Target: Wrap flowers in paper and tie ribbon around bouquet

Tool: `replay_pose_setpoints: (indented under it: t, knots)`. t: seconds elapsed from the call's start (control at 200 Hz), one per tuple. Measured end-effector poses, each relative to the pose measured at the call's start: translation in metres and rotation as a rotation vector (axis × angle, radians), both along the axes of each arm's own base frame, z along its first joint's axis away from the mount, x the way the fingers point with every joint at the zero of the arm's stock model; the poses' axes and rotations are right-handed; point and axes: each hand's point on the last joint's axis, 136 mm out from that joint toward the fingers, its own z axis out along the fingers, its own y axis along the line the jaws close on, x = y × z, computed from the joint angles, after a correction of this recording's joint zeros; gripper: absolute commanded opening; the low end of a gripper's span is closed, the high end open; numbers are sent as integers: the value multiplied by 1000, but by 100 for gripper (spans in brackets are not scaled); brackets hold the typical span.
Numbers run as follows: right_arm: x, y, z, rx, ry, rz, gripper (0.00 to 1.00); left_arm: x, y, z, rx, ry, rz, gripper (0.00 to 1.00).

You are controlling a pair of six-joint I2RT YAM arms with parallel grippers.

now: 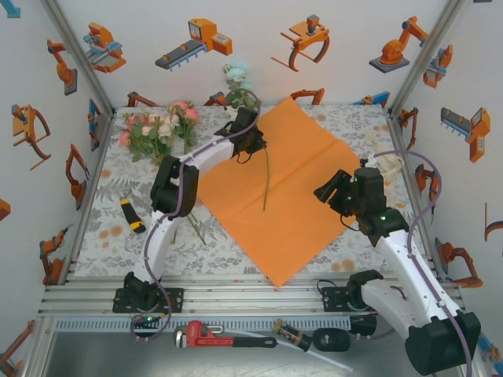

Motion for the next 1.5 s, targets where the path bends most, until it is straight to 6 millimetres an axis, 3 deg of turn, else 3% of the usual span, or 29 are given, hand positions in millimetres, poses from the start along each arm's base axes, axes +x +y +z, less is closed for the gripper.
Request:
replay_pose_setpoints:
  t: [0.115,0.155,0.34,0.461,0.541,0.606,0.686,0.761,0.861,0.971,1.071,1.166,1.502]
  knots:
    - [0,0,-1,0,3,0,56,-9,3,-20,20,34,-15,30]
    - [0,0,-1,-1,5,0,56,-12,3,-24,16,44,-23,32]
    - [0,0,-2,-2,8,0,56,-12,8,-3,39,-1,-57,36]
    - [0,0,-2,-2,10,-1,56,-18,32,34,86,-62,-69,37]
    - [0,-1,-2,-3,7,-3,56,-21,67,75,121,-125,-44,37]
    - [-1,-1,-4,-3,7,-3,56,-20,109,113,158,-189,12,37]
    - [-1,-1,-10,-4,16,-2,56,-18,180,151,220,-255,130,36]
    - [1,1,-17,-6,33,1,56,-19,247,164,281,-264,246,35]
    - [5,3,-23,-4,49,10,56,-22,322,141,359,-177,369,33]
    - [8,6,-28,-2,64,15,56,-35,359,85,420,-20,403,33]
    - [9,7,-29,1,66,20,56,-51,368,38,460,111,389,32]
    - [8,7,-29,2,66,21,56,-60,369,13,472,184,370,31]
    - [8,7,-28,3,63,21,56,-63,385,-1,491,227,405,31]
